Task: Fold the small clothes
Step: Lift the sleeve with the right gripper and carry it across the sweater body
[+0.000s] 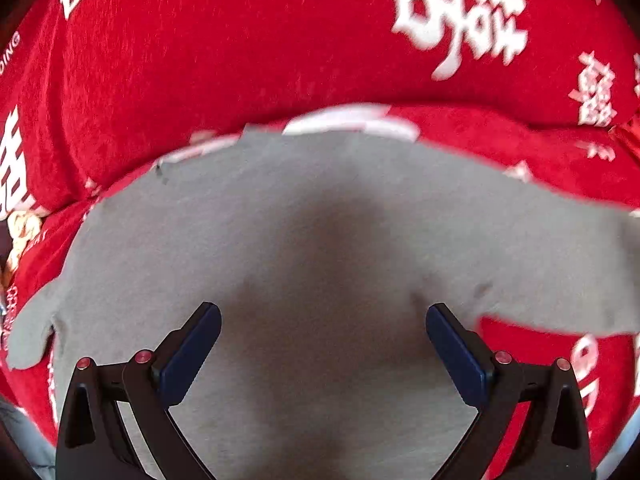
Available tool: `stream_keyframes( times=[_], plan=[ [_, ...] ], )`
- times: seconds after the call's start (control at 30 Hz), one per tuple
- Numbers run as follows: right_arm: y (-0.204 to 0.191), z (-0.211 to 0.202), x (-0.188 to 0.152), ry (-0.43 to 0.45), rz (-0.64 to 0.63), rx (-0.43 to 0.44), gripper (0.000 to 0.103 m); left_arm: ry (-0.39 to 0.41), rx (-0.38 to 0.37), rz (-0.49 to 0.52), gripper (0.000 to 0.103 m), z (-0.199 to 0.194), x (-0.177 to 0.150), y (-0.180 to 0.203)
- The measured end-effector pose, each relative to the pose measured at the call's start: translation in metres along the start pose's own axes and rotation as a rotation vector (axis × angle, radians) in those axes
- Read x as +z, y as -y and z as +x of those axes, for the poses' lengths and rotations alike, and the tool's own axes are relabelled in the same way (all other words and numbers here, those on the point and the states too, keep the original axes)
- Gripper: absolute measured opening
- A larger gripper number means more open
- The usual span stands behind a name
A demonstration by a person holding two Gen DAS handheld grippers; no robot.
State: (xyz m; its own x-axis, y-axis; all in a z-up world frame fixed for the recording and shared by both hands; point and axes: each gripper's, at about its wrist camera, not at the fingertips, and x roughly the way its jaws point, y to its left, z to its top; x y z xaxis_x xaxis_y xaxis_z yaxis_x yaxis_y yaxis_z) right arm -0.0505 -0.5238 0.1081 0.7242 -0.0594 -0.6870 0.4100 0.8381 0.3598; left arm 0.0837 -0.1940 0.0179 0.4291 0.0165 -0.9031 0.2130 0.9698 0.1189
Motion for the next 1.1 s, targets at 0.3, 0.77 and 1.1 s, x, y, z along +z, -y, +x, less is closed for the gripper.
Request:
stream_keyframes(
  times=[0.3,0.77,1.1],
  plan=[
    [-0.124,-0.034,0.004,0.076,-0.184,0.100,0.006,0.023,-0.097,-0.128,0.103,-0.018,-0.024,-0.070],
    [-0.265,-0.015,-0.036,0.045,-0.341,0.142,0.006,0.030,-0.042,-0.218,0.103,-0.011,-0.063,-0.172],
    [-0.337,-0.007,-0.064,0.016,-0.419,0.188,0.006,0.021,-0.043,-0.277,0.103,0.001,-0.079,-0.208]
  ],
)
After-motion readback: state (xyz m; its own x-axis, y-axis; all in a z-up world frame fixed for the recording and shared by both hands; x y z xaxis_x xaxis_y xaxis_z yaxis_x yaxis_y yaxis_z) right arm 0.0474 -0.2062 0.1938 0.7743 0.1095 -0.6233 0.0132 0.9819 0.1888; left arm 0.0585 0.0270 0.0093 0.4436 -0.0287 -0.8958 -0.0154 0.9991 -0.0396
